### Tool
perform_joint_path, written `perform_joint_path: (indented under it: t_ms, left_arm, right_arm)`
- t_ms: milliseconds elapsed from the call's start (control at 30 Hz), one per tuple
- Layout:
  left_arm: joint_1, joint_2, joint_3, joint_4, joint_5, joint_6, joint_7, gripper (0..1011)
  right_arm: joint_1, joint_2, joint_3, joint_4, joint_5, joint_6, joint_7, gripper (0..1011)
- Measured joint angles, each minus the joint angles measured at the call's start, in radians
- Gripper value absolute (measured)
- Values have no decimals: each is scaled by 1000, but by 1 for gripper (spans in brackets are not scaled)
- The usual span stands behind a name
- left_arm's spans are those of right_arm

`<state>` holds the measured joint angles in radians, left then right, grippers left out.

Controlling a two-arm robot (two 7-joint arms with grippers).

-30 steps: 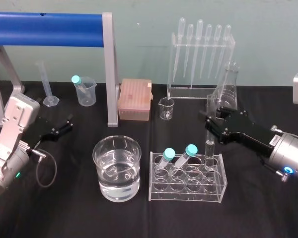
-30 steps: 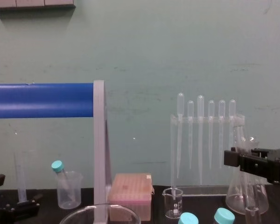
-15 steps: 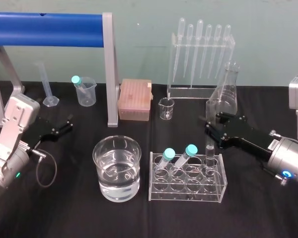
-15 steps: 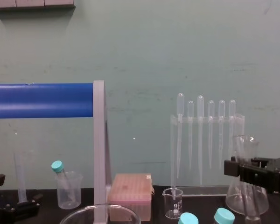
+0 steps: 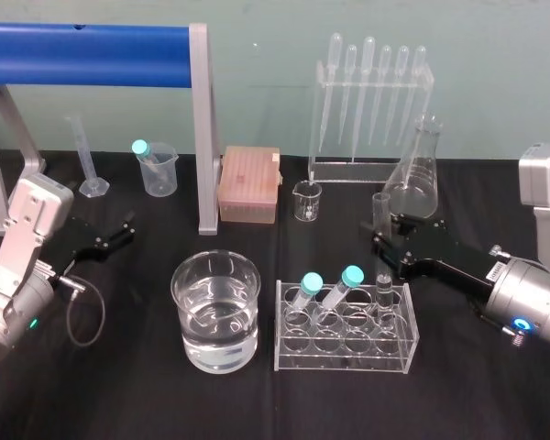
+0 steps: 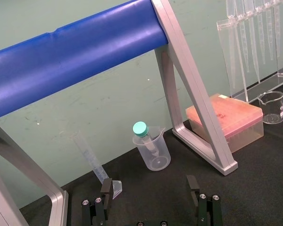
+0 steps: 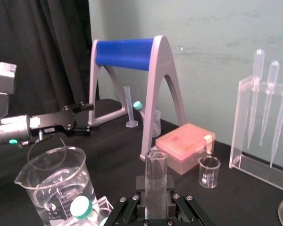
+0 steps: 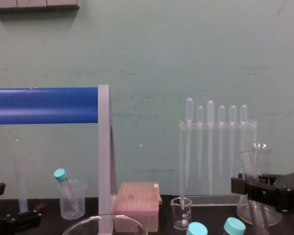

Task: Hold the test tube with one hand and immerse one end into the beaker, then return it to the test tube rack.

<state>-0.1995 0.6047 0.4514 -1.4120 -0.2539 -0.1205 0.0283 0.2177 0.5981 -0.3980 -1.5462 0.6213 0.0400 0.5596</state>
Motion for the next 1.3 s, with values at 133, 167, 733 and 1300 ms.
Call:
perform_joint_path:
  t_ms: [133,167,733,1300]
  left_arm:
    - [0,0,0,0,0,0,0,1000]
    - [0,0,0,0,0,0,0,1000]
    - [0,0,0,0,0,0,0,1000]
    - [0,0,0,0,0,0,0,1000]
  right_arm:
    - [0,1,-3,-2,-2,14,-9,233]
    - [0,1,-3,-2,-2,14,-8,234]
    - [0,1,-1,-3,-2,10,-7,292]
    - [0,1,-1,-3,-1,7,-6,807]
